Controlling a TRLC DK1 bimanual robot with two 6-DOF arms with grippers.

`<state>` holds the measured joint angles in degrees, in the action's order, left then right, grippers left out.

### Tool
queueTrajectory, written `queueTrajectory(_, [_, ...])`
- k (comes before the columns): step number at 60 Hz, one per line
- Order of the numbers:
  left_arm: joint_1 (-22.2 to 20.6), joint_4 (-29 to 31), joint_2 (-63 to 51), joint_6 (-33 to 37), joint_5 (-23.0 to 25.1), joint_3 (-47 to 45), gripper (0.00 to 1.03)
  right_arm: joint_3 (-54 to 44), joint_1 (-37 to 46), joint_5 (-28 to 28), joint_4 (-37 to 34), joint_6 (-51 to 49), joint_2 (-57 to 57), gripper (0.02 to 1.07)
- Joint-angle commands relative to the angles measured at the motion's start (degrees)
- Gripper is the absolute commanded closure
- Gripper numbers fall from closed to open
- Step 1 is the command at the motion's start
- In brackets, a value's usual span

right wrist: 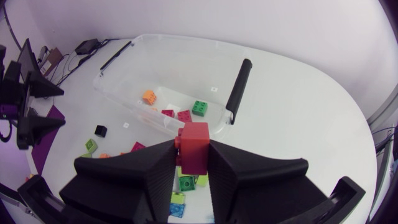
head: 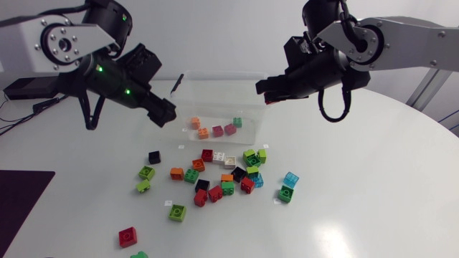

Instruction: Place the duplo bricks in the container

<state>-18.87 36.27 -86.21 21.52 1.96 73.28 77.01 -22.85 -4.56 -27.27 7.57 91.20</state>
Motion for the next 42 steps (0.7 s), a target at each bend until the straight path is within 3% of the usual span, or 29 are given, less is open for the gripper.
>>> queueTrajectory(1, [-0.2, -1.0, 2.5, 6.1, 1.3, -3.7, 0.12, 2.5, -0.6, -0.1, 1.5, 1.5, 2.6, 0.83])
queueTrajectory(29, [-3.2, -1.6, -1.1, 25.1, 1.9, -13.2, 0.12, 12.8, -2.6, 1.2, 4.4, -1.2, 13.5, 0.82])
queueTrajectory(42, [-5.6, -1.6, -2.4, 33.2, 2.6, -16.1, 0.12, 16.0, -4.6, 5.0, 7.8, -2.7, 17.7, 0.79])
